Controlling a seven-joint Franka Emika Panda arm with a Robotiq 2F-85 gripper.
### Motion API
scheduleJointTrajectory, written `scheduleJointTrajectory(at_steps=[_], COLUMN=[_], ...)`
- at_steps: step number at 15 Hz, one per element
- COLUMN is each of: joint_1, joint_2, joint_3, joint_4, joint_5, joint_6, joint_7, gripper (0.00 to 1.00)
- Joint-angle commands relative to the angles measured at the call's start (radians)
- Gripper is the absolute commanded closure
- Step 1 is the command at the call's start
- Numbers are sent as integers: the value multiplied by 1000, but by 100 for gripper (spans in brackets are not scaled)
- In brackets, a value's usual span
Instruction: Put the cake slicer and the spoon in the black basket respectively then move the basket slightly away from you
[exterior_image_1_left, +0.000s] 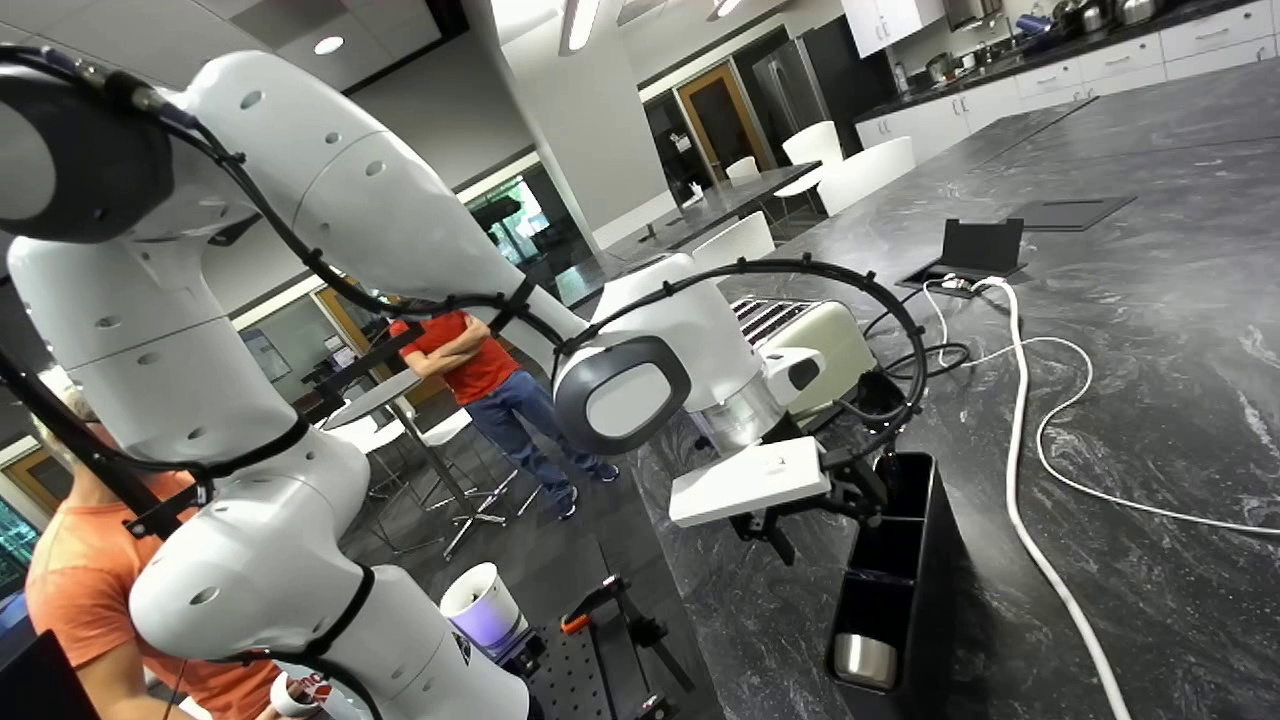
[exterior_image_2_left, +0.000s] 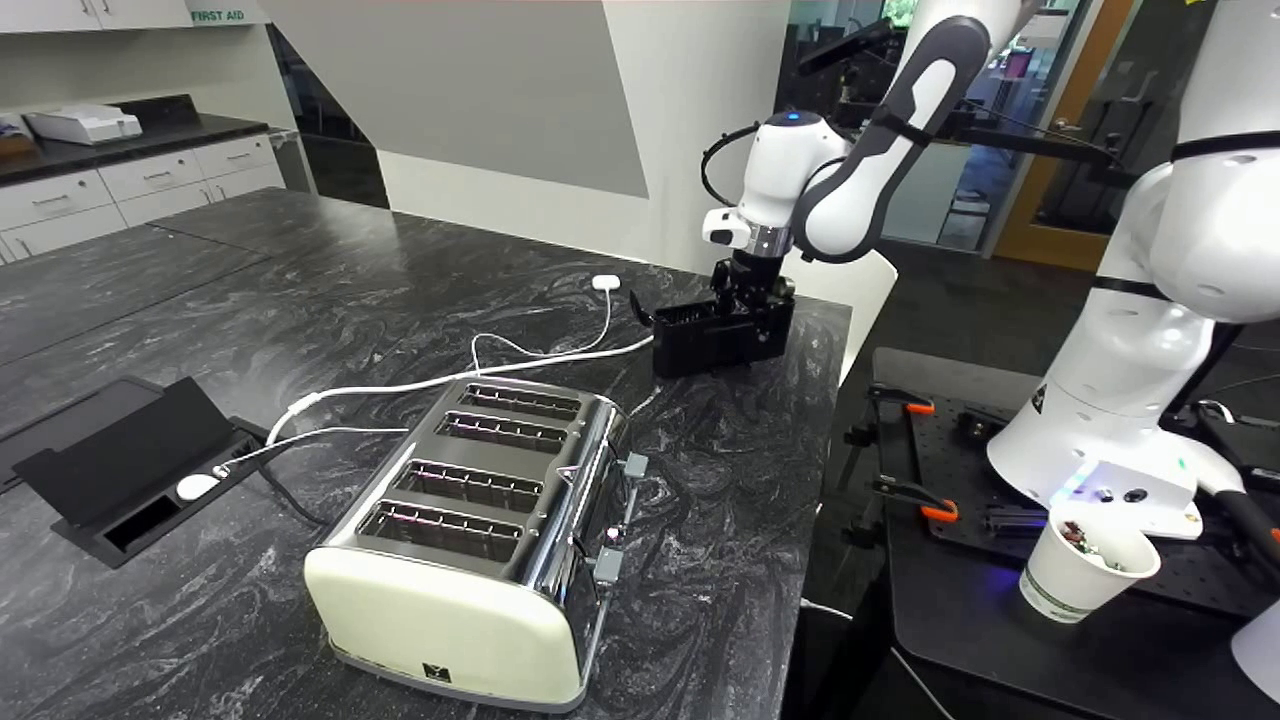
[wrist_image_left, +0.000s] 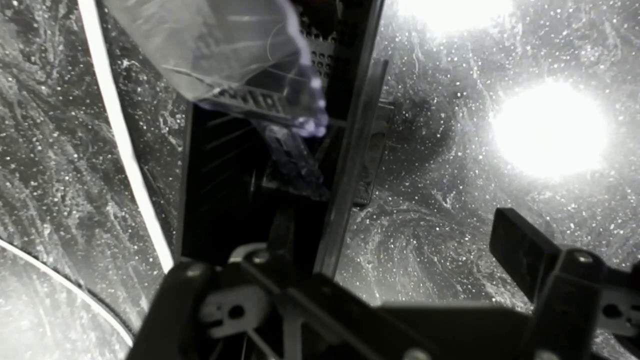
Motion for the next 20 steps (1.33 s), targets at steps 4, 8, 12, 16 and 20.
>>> scheduleJointTrajectory(at_steps=[4,8,12,16,20], joint_1=[-66,-87,-98,-63,-42], joint_2=[44,55,59,40,-22], joint_3=[68,85,93,67,85], joint_4=[42,60,66,49,5], joint_5=[117,150,162,111,106], joint_6=[27,27,30,28,18], joint_7=[-93,-122,-136,-82,-80], gripper=[50,81,100,97,97])
